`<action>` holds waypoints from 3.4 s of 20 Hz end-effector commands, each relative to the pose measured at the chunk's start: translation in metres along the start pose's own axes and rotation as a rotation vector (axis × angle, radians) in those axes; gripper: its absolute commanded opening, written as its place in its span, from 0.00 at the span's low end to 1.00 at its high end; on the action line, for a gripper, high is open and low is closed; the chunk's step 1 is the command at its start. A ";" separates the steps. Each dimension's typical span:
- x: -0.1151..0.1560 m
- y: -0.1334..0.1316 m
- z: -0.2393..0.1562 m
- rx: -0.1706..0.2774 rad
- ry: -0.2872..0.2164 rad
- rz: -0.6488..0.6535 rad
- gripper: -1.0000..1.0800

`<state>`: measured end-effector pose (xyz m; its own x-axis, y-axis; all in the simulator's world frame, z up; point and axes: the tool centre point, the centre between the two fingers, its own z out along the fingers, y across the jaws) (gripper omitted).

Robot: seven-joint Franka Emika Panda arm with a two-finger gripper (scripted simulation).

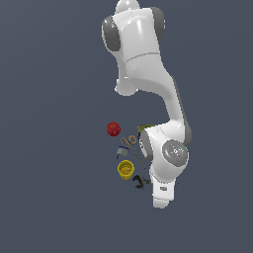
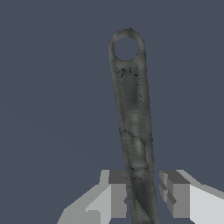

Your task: Pick up a designated object from a clutter of objects.

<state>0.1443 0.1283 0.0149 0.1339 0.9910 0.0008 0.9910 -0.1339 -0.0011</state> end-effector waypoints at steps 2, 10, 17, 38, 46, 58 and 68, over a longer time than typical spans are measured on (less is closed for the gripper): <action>-0.005 -0.003 -0.008 -0.001 0.000 0.000 0.00; -0.029 -0.020 -0.042 -0.001 -0.001 0.001 0.00; -0.062 -0.044 -0.090 -0.002 -0.002 0.001 0.00; -0.174 -0.123 -0.259 -0.002 0.001 0.002 0.00; -0.214 -0.149 -0.320 -0.002 0.003 0.002 0.00; -0.242 -0.164 -0.362 -0.001 0.000 0.003 0.00; -0.254 -0.167 -0.381 -0.002 0.000 0.004 0.00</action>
<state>-0.0539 -0.0977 0.3900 0.1375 0.9905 0.0009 0.9905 -0.1375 -0.0002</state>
